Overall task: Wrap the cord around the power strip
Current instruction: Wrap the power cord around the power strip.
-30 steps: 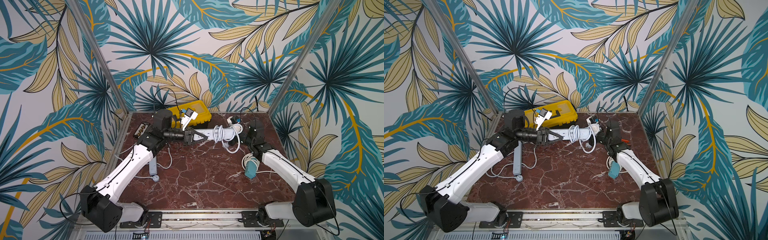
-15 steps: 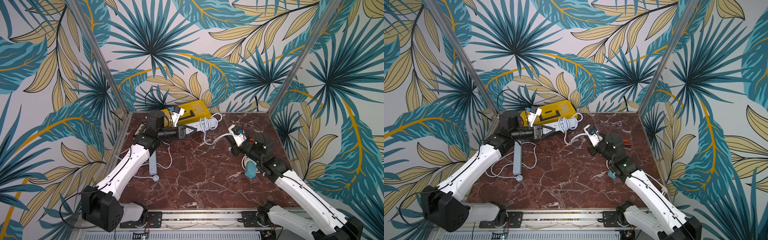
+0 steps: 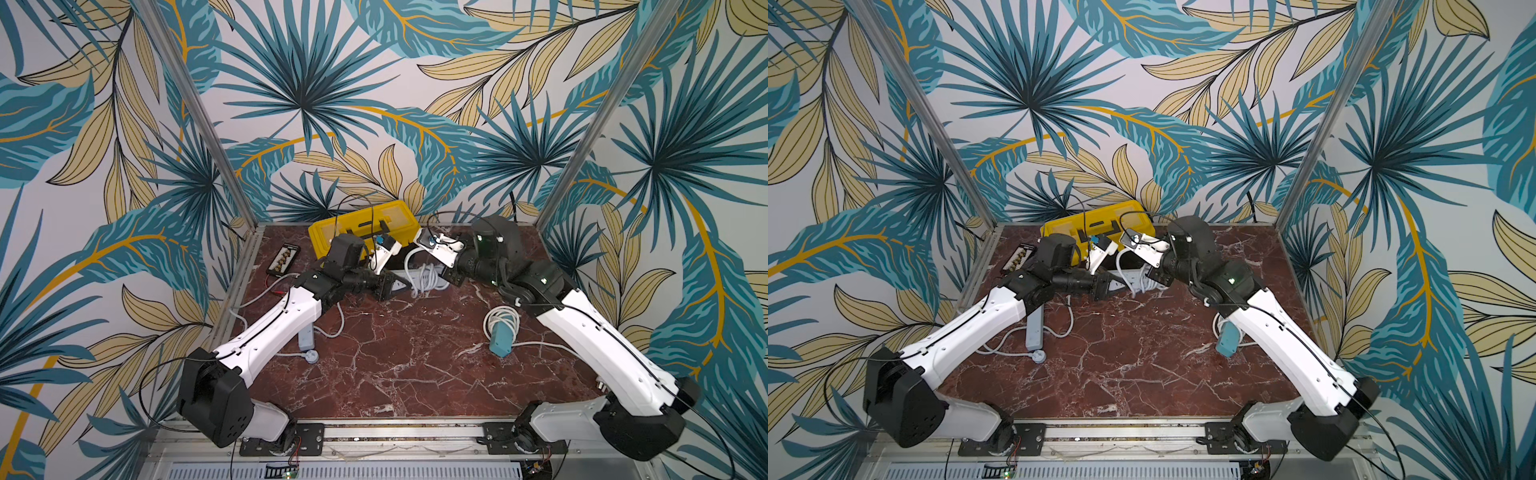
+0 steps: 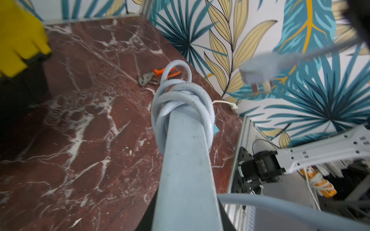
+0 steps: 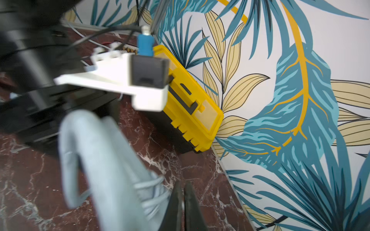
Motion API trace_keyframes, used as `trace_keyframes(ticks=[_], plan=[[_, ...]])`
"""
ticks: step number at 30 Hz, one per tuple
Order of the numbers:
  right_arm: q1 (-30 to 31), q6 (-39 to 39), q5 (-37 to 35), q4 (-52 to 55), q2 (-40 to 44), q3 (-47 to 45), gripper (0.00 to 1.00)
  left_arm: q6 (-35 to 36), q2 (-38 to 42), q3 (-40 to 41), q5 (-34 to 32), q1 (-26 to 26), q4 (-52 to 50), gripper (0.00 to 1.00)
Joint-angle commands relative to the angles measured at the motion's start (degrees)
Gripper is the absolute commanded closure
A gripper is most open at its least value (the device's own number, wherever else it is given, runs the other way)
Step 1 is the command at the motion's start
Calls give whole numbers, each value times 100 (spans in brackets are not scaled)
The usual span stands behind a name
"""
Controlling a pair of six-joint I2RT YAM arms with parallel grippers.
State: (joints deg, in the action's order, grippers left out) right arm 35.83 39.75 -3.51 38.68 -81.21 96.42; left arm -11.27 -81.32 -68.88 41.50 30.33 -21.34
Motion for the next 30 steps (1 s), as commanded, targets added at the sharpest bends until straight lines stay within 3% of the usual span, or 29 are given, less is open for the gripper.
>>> trace_keyframes(ticks=[1,6,9,13,18,20,21,24,27,30], plan=[[-665,179,364,350,-618,793,100,517,358,228,660,-19,-254,100],[-1433,64,1785,1003,-2002,2064,100,318,515,80,2071,329,-239,100],[-1873,-343,2867,895,-2471,2120,99,-149,713,105,2556,333,445,100],[-2198,-1032,3717,-418,-2246,726,86,-1141,819,-19,2595,-117,1456,100],[-2263,-2020,3985,-2522,-1602,-1314,67,-1686,798,-368,2338,-282,1927,100],[-2265,-2418,3978,-3339,-1467,-1937,64,-1909,763,-424,2228,-284,2156,100],[-2263,-2554,3985,-3579,-1428,-2145,64,-1951,750,-456,2164,-296,2190,100],[-2265,-3175,4143,-4297,-1332,-2707,80,-2098,723,-475,1843,-338,2371,100],[-2222,-3976,4113,-5053,-1111,-3285,93,-2227,689,-380,1159,-473,2468,100],[-2067,-4628,3906,-5496,-765,-3899,97,-2335,713,-182,186,-644,2626,100]])
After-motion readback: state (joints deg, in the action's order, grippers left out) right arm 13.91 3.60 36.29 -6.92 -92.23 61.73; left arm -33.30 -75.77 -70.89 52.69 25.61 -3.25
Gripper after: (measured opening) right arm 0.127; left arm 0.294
